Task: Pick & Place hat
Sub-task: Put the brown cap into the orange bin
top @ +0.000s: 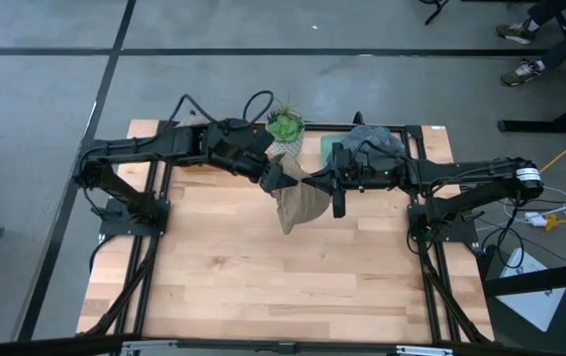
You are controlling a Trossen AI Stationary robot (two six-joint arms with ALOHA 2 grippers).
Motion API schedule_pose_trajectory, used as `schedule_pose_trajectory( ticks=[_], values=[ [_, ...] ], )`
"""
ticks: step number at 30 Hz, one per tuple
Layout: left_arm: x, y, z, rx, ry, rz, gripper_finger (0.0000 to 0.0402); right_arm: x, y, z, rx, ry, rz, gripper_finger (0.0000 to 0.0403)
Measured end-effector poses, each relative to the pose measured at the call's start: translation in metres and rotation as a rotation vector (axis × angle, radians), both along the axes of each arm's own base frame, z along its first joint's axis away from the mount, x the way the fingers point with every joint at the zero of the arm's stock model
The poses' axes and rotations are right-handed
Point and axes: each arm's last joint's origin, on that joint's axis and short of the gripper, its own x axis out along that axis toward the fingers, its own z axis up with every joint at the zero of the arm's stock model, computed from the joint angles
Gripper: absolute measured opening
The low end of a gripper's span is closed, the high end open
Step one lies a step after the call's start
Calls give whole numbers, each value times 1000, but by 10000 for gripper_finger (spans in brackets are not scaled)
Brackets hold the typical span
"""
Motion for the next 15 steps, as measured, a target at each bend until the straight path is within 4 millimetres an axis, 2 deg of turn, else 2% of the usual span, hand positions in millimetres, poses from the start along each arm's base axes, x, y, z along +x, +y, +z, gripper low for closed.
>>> schedule_pose_trajectory(
  ticks=[7,11,15],
  values=[
    [8,2,-4,7,-8,-4,275,0,0,-1,1,8,1,6],
    [7,2,-5,3,5,-8,218,0,0,-1,4,8,1,8],
    [6,2,-6,23,17,-5,136,0,0,-1,3,7,1,21]
  ],
)
